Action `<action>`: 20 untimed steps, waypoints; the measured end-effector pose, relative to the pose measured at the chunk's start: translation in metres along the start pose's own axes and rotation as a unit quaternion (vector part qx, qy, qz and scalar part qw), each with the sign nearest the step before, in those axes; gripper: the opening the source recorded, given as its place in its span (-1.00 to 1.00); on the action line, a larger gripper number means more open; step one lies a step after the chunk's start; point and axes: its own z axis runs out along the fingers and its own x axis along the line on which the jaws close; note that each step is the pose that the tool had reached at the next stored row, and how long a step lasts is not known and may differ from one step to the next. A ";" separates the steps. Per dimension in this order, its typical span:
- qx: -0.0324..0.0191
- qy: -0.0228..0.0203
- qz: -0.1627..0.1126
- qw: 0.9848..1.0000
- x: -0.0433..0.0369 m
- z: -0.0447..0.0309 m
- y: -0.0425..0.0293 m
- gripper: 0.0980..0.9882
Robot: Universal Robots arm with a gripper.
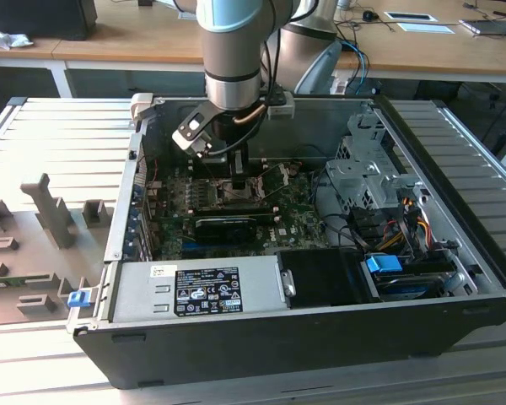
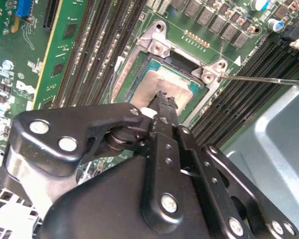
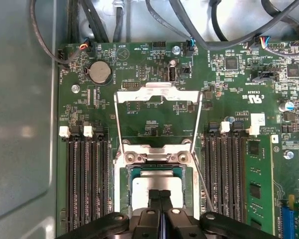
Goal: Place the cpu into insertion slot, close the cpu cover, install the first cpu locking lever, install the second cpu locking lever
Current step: 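Place the cpu into insertion slot, then close the cpu cover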
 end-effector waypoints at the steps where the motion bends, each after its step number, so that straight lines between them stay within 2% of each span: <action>1: 0.000 0.000 0.000 1.000 0.0000 -0.0003 0.0000 -0.98; 7: 0.000 0.000 0.000 1.000 0.0001 -0.0044 0.0005 -0.98; 9: 0.003 0.000 0.000 1.000 -0.0007 -0.0041 0.0065 -0.98; 12: 0.003 0.000 0.000 1.000 -0.0024 -0.0038 0.0099 -0.98; 16: 0.003 0.001 0.000 1.000 -0.0028 -0.0039 0.0102 -0.98; 20: 0.003 0.001 0.000 1.000 -0.0028 -0.0075 0.0105 -0.98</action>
